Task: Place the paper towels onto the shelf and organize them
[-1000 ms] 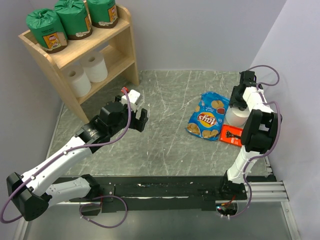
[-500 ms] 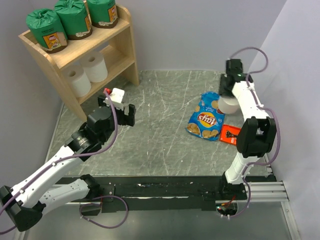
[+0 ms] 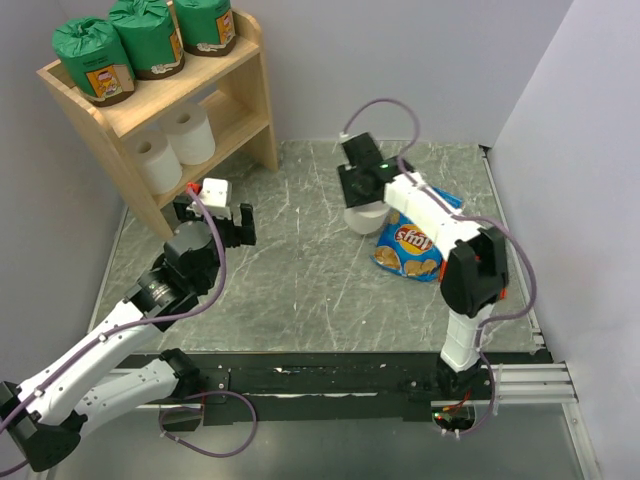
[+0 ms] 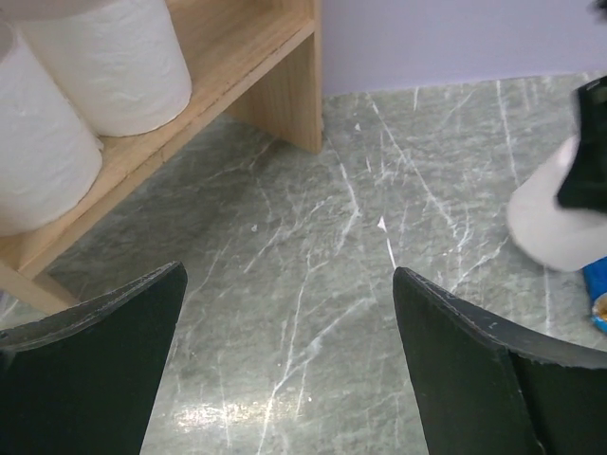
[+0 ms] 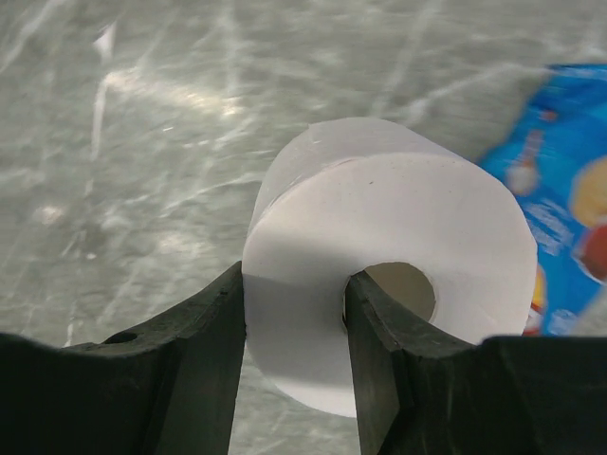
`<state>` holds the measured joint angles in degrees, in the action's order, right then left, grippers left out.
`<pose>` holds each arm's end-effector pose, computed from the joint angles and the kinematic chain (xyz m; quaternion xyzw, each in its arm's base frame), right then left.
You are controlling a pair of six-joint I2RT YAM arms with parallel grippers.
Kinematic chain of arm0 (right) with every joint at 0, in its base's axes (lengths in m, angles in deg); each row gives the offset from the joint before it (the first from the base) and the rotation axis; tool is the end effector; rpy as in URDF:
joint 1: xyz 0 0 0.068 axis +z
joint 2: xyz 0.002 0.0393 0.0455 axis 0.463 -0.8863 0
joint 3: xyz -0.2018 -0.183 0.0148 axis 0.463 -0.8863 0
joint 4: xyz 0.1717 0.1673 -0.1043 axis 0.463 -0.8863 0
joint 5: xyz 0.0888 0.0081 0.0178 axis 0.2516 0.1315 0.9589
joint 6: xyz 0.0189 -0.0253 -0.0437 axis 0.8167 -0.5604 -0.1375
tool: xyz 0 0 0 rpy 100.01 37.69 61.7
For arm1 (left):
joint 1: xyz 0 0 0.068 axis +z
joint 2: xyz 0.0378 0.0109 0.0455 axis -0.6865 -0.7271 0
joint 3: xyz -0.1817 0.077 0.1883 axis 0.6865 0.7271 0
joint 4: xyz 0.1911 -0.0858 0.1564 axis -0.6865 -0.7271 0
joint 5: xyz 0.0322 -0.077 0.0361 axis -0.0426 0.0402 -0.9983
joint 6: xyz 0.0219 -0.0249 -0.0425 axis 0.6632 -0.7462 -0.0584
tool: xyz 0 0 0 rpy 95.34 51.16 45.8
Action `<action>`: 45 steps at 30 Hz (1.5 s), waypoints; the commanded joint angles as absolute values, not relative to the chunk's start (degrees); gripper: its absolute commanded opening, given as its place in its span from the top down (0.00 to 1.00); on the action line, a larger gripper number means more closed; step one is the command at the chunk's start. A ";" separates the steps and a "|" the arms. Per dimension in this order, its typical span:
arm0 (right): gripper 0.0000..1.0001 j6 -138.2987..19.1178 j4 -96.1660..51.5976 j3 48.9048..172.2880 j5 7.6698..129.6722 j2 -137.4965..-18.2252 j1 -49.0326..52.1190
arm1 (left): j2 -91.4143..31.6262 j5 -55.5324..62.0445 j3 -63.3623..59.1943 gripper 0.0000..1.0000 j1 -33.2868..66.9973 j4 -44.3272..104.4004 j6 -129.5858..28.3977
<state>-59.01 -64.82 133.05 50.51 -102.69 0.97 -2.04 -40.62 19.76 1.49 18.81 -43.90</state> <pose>0.3649 0.1911 0.3088 -0.1422 0.9282 0.0205 0.3432 0.1524 -0.1086 0.3686 0.0315 0.7376 -0.0427 0.6732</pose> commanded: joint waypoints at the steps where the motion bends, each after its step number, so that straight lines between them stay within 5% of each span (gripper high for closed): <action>1: 0.57 -59.72 -61.42 138.05 49.16 -106.19 7.74 | -2.65 -42.10 19.81 0.04 1.34 21.60 -42.79; 11: 0.53 -61.04 -60.45 142.80 49.43 -112.35 17.15 | -1.68 -42.89 20.95 0.04 1.26 23.10 -41.74; 20: 0.39 -60.34 -60.53 140.78 46.53 -109.73 18.38 | -2.48 -43.24 20.87 0.04 1.34 23.01 -41.04; 37: 0.30 -52.61 -52.99 101.26 46.09 -70.72 18.38 | -12.74 -28.40 17.71 0.04 0.46 18.45 -42.26; 41: 0.01 -50.50 -50.26 89.93 46.70 -60.34 18.38 | -19.07 -25.75 12.45 0.03 0.11 15.81 -43.32; 45: 0.00 -49.27 -49.90 84.72 46.27 -51.99 18.38 | -25.58 -25.57 6.73 0.04 -0.06 12.38 -42.71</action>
